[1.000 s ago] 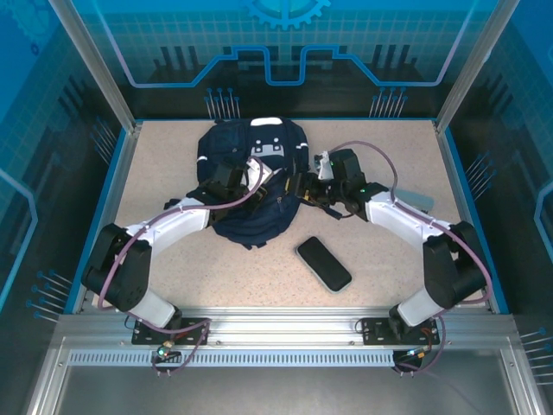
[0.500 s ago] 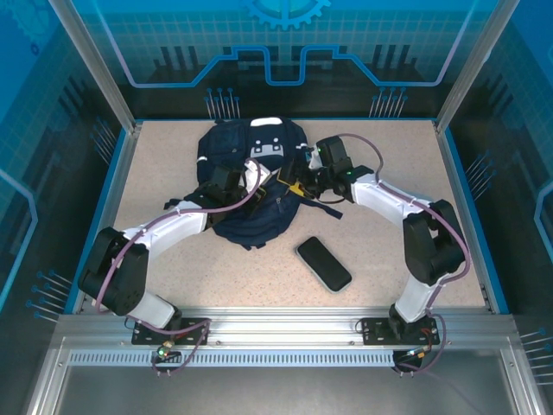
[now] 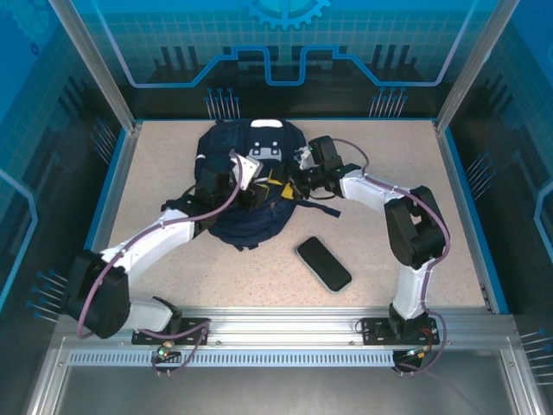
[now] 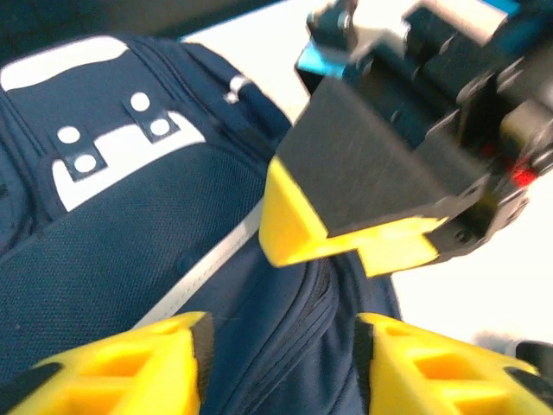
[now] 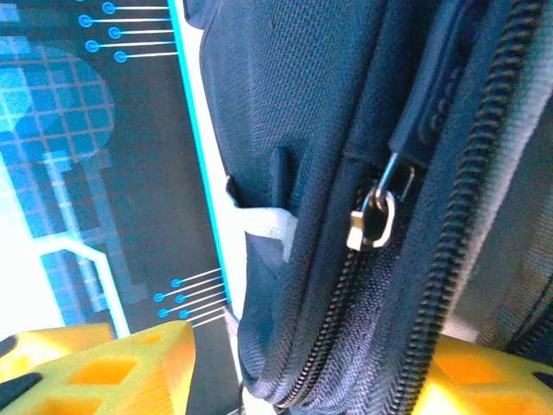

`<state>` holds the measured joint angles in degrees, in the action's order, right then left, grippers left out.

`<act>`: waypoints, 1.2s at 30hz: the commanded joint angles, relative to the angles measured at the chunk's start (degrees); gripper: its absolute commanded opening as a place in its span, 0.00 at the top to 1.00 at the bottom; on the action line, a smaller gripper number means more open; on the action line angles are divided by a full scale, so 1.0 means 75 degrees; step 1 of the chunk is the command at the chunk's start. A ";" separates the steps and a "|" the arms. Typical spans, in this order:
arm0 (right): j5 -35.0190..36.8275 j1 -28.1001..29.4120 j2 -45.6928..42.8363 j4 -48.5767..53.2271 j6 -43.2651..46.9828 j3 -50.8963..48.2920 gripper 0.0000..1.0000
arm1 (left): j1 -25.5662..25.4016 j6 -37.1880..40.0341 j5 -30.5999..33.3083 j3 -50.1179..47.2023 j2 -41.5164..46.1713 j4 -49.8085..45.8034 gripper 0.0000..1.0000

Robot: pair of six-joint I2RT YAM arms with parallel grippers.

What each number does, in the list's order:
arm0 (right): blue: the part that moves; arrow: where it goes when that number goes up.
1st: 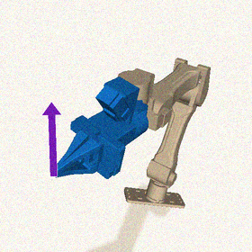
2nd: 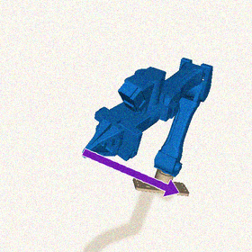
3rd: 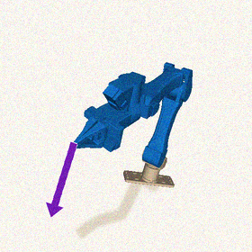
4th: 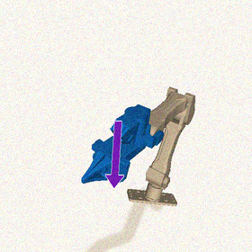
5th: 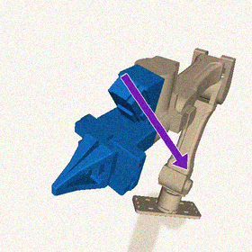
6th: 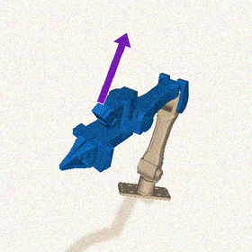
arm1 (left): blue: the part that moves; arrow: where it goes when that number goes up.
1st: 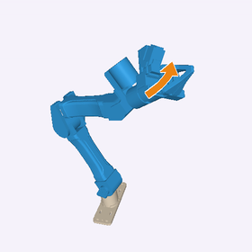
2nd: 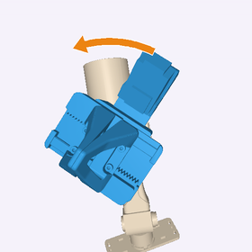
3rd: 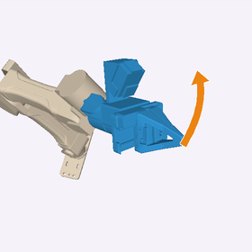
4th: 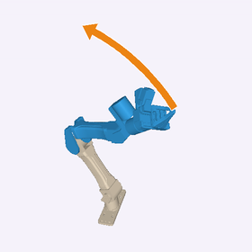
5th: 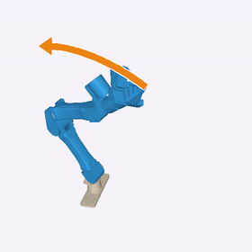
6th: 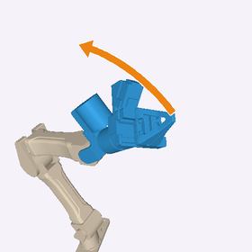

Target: Pack books, pencil case, and school supplies into a backpack

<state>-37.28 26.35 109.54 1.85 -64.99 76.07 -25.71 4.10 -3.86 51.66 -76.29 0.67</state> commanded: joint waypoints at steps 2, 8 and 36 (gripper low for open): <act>-0.0723 0.0038 -0.0015 -0.1633 -0.0833 -0.0009 0.47 | 0.0005 -0.2281 0.0303 -0.0302 0.0539 -0.0665 0.38; -0.0713 0.0150 0.0048 -0.2263 -0.1390 -0.0166 0.54 | -0.0021 -0.4587 -0.0613 -0.0527 0.0664 -0.1495 0.37; -0.0547 0.0477 0.0073 -0.2262 -0.1529 -0.0192 0.63 | -0.0421 -0.6375 -0.0206 -0.1096 -0.0329 0.0381 0.77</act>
<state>-40.40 28.53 110.06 -10.59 -75.75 74.56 -28.36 -42.41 -6.28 44.80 -78.56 0.64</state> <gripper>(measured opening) 0.371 0.236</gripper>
